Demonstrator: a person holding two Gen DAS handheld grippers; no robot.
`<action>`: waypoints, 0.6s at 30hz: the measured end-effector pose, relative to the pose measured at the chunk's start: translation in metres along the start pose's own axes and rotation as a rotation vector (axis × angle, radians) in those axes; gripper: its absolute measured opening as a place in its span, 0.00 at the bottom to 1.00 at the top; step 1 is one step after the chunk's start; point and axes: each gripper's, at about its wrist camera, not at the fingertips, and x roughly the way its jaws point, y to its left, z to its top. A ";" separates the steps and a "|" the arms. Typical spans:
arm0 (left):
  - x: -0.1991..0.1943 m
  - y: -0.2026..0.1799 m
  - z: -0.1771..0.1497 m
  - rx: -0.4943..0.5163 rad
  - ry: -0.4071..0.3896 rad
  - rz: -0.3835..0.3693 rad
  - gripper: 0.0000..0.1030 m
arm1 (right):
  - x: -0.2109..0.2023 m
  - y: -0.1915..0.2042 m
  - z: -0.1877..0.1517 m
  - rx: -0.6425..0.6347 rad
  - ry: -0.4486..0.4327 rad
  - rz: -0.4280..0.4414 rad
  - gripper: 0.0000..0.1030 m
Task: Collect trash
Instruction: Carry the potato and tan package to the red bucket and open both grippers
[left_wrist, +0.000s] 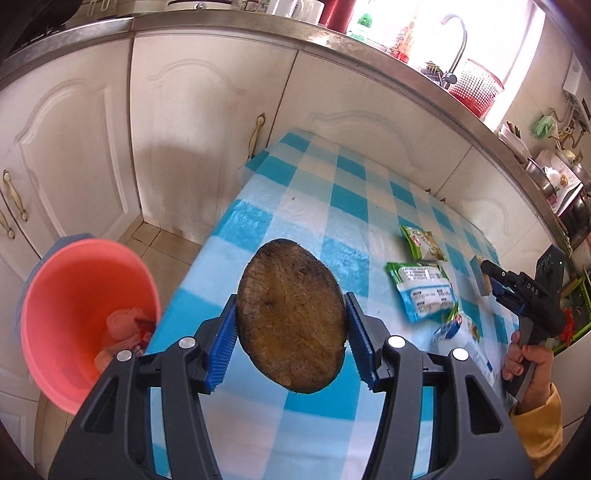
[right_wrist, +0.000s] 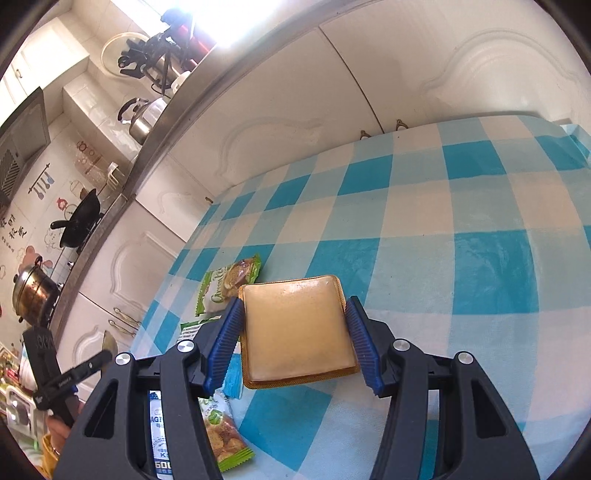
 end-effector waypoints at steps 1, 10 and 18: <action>-0.003 0.002 -0.003 -0.001 0.000 0.002 0.55 | -0.001 0.002 -0.002 0.006 -0.005 0.001 0.56; -0.016 0.013 -0.023 -0.014 0.003 -0.042 0.55 | -0.018 0.012 -0.024 0.096 -0.049 0.016 0.56; -0.020 0.019 -0.033 -0.022 0.005 -0.090 0.55 | -0.045 0.034 -0.036 0.144 -0.097 -0.007 0.56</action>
